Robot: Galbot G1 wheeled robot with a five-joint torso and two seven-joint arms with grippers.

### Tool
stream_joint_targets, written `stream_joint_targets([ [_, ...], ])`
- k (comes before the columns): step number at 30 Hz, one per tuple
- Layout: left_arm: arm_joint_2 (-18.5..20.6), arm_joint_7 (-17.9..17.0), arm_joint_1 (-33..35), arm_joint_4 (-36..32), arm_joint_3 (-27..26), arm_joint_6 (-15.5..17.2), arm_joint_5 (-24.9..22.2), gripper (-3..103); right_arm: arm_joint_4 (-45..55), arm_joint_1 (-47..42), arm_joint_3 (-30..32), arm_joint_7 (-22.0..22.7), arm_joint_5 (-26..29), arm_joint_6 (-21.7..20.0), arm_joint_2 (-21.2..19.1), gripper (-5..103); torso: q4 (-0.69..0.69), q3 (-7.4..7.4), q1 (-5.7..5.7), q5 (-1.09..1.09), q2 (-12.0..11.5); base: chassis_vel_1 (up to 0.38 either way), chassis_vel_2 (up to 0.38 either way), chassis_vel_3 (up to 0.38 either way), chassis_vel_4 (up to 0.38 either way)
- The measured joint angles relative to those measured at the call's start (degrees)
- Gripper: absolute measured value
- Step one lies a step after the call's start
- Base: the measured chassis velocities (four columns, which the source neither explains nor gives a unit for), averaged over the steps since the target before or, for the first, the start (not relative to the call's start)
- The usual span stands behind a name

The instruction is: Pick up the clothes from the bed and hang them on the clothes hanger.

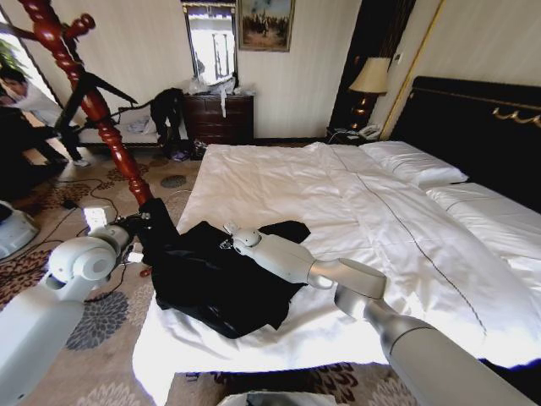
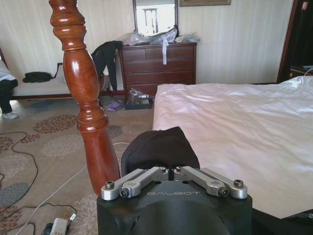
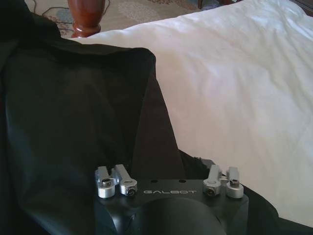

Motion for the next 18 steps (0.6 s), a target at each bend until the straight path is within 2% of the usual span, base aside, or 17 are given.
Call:
stream_joint_targets([
  [1,0.0,-0.1,0.0,0.0,0.0,0.0,0.0,0,0.0,0.0,0.2,0.0,-0.2,-0.4,-0.1,67,0.00,0.00,0.00,0.00,0.0,0.000,0.000,0.000,0.000],
  [2,0.0,-0.1,0.0,0.0,0.0,0.0,0.0,0,0.0,0.0,0.2,0.0,-0.2,-0.4,-0.1,67,0.00,0.00,0.00,0.00,0.0,0.000,0.000,0.000,0.000],
  [5,0.1,-0.3,0.2,0.0,0.0,0.0,-0.1,0,0.1,0.0,0.3,0.0,-0.5,-0.5,-0.5,51,0.00,0.00,0.00,0.00,0.0,0.000,0.000,0.000,0.000],
  [7,0.2,-0.4,0.2,0.0,0.0,0.0,-0.2,0,0.3,0.0,0.3,0.0,-0.5,-0.4,-0.7,51,0.00,0.00,0.00,0.00,0.0,0.000,0.000,0.000,0.000],
  [8,0.3,-0.5,0.2,0.0,0.0,0.0,-0.3,0,0.6,0.0,0.3,0.0,-0.5,-0.2,-0.9,46,0.00,0.00,0.00,0.00,0.0,0.000,0.000,0.000,0.000],
  [9,0.4,-0.5,0.3,0.0,0.0,0.0,-0.4,0,0.8,0.0,0.3,0.0,-0.4,0.4,-1.2,35,0.00,0.00,0.00,0.00,0.0,0.000,0.000,0.000,0.000],
  [11,0.4,-0.6,0.3,0.0,0.0,0.0,-0.4,0,1.0,0.0,0.3,0.1,-0.4,1.0,-1.5,35,0.00,0.00,0.00,0.00,0.0,0.000,0.000,0.000,0.000],
  [14,0.6,-0.8,0.4,-0.2,0.0,0.1,-0.5,0,1.8,0.2,0.5,0.2,-0.1,3.0,-3.0,19,0.01,0.00,0.00,0.00,0.0,0.000,0.000,0.000,0.000],
  [15,0.6,-0.8,0.4,-0.2,0.0,0.1,-0.5,0,1.8,0.2,0.5,0.2,-0.1,3.0,-3.0,19,0.01,0.00,0.00,0.00,0.0,0.000,0.000,0.000,0.000],
  [17,0.7,-0.9,0.6,-0.2,0.0,0.1,-0.6,0,3.4,0.4,1.0,0.8,0.8,3.5,-4.8,8,0.00,0.00,0.00,0.01,0.0,0.000,0.000,0.000,0.000],
  [18,0.7,-0.9,0.6,-0.3,0.0,0.1,-0.7,0,4.6,0.5,1.2,1.3,1.3,3.7,-5.8,8,0.00,0.00,0.00,0.01,0.0,0.000,0.000,0.000,0.000],
])
